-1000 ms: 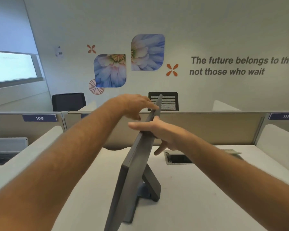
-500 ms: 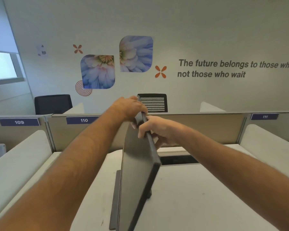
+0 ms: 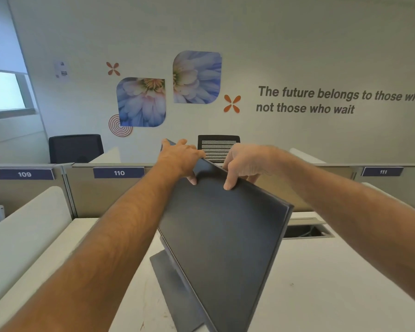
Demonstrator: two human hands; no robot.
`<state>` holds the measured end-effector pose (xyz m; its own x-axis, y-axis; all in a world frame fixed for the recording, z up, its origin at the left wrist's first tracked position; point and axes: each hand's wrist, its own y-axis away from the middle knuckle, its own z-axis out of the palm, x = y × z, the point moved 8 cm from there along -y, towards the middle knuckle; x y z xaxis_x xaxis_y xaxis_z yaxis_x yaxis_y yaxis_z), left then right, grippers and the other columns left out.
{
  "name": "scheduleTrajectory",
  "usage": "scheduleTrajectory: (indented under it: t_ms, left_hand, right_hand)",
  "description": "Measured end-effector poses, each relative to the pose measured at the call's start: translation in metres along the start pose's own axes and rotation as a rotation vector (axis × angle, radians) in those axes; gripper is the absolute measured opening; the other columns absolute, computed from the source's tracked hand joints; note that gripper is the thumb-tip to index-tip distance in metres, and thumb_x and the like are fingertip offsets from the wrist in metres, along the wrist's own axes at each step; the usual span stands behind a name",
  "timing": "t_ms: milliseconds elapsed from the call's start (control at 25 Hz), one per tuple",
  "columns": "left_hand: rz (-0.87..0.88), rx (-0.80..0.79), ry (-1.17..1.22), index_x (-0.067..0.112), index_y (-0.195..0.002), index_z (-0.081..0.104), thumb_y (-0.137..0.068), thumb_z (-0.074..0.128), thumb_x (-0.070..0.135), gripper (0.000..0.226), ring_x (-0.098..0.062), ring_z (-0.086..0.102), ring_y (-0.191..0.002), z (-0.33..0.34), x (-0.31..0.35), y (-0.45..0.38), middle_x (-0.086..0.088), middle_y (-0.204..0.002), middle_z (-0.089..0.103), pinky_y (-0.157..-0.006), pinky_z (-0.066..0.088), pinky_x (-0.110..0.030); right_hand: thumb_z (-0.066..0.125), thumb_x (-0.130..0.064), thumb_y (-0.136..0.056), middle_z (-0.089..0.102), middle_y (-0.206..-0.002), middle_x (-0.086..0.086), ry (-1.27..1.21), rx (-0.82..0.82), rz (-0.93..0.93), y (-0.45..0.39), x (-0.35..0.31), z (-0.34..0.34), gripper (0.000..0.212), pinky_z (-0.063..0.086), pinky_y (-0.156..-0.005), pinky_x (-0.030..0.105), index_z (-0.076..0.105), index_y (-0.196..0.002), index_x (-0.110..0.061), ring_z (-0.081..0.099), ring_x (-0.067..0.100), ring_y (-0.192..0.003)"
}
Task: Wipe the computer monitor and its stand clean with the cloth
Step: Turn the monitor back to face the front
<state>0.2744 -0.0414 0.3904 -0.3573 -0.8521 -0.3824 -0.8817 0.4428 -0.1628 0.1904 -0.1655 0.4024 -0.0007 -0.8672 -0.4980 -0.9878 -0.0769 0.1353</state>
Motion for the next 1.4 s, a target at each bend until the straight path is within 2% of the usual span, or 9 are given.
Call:
scheduleTrajectory:
  t_ms: [160, 240, 320, 480, 640, 880, 1240, 1320, 1400]
  left_hand:
    - [-0.007, 0.026, 0.036, 0.032, -0.141, 0.042, -0.072, 0.077, 0.063, 0.083, -0.028, 0.036, -0.138, 0.003, 0.001, -0.002, -0.001, -0.143, 0.049, -0.107, 0.025, -0.073]
    - [-0.012, 0.047, 0.064, 0.028, -0.139, 0.043, -0.074, 0.077, 0.06, 0.08, -0.028, 0.042, -0.134, 0.004, 0.003, -0.001, -0.003, -0.139, 0.052, -0.107, 0.027, -0.072]
    - [-0.025, 0.066, 0.081, 0.025, -0.136, 0.043, -0.076, 0.079, 0.053, 0.076, -0.03, 0.049, -0.128, 0.005, 0.003, 0.002, -0.003, -0.133, 0.055, -0.107, 0.029, -0.069]
    - [-0.058, 0.082, 0.102, 0.022, -0.133, 0.043, -0.074, 0.084, 0.046, 0.076, -0.032, 0.054, -0.121, 0.009, -0.004, 0.007, -0.006, -0.128, 0.057, -0.105, 0.038, -0.06]
    - [-0.077, 0.101, 0.122, 0.021, -0.134, 0.043, -0.074, 0.083, 0.047, 0.077, -0.031, 0.052, -0.12, 0.011, -0.009, 0.013, -0.008, -0.127, 0.056, -0.095, 0.046, -0.049]
    - [-0.115, 0.159, 0.082, 0.023, -0.137, 0.042, -0.076, 0.08, 0.051, 0.077, -0.029, 0.051, -0.123, 0.009, -0.002, 0.017, -0.006, -0.129, 0.056, -0.1, 0.042, -0.051]
    - [-0.138, 0.183, 0.073, 0.022, -0.141, 0.038, -0.078, 0.077, 0.052, 0.08, -0.03, 0.05, -0.126, 0.011, 0.001, 0.018, -0.006, -0.133, 0.055, -0.101, 0.042, -0.051]
    - [-0.131, 0.227, 0.123, 0.022, -0.146, 0.034, -0.082, 0.074, 0.051, 0.08, -0.031, 0.047, -0.132, 0.016, 0.003, 0.024, -0.006, -0.141, 0.051, -0.108, 0.038, -0.051]
    - [-0.131, 0.301, 0.214, 0.022, -0.152, 0.027, -0.087, 0.071, 0.047, 0.083, -0.03, 0.034, -0.144, 0.023, 0.004, 0.034, -0.006, -0.154, 0.04, -0.119, 0.025, -0.053]
  right_hand:
    - [0.078, -0.006, -0.082, 0.064, -0.079, 0.007, 0.347, 0.079, 0.016, -0.006, 0.005, -0.017, 0.013, 0.054, -0.062, 0.028, 0.065, -0.085, -0.006, 0.065, 0.027, -0.078]
    - [0.075, -0.012, -0.085, 0.066, -0.088, 0.004, 0.56, 0.127, -0.015, -0.007, 0.009, -0.024, 0.016, 0.047, -0.062, 0.026, 0.069, -0.099, -0.007, 0.063, 0.025, -0.086]
    - [0.073, -0.01, -0.084, 0.07, -0.101, 0.005, 0.648, 0.16, -0.036, -0.011, 0.022, -0.03, 0.029, 0.05, -0.073, 0.029, 0.072, -0.113, -0.012, 0.064, 0.026, -0.095]
    - [0.066, -0.005, -0.089, 0.069, -0.118, 0.007, 0.64, 0.235, -0.116, -0.021, 0.048, -0.039, 0.045, 0.053, -0.089, 0.035, 0.066, -0.13, -0.02, 0.062, 0.027, -0.106]
    - [0.065, -0.009, -0.094, 0.065, -0.126, 0.007, 0.724, 0.339, -0.177, -0.029, 0.059, -0.044, 0.046, 0.052, -0.099, 0.041, 0.06, -0.137, -0.022, 0.06, 0.028, -0.112]
    - [0.056, -0.01, -0.098, 0.062, -0.132, 0.01, 0.856, 0.358, -0.202, -0.033, 0.065, -0.048, 0.044, 0.052, -0.101, 0.044, 0.055, -0.141, -0.02, 0.06, 0.031, -0.117]
    - [0.056, -0.009, -0.098, 0.061, -0.134, 0.012, 0.855, 0.355, -0.21, -0.04, 0.074, -0.044, 0.048, 0.051, -0.103, 0.047, 0.051, -0.144, -0.021, 0.059, 0.033, -0.119]
    - [0.056, -0.006, -0.098, 0.062, -0.134, 0.012, 0.857, 0.387, -0.241, -0.036, 0.077, -0.04, 0.05, 0.052, -0.101, 0.046, 0.048, -0.145, -0.019, 0.061, 0.033, -0.118]
    - [0.057, -0.003, -0.096, 0.063, -0.132, 0.012, 0.851, 0.521, -0.313, -0.024, 0.078, -0.036, 0.05, 0.052, -0.099, 0.045, 0.047, -0.143, -0.016, 0.062, 0.033, -0.115]
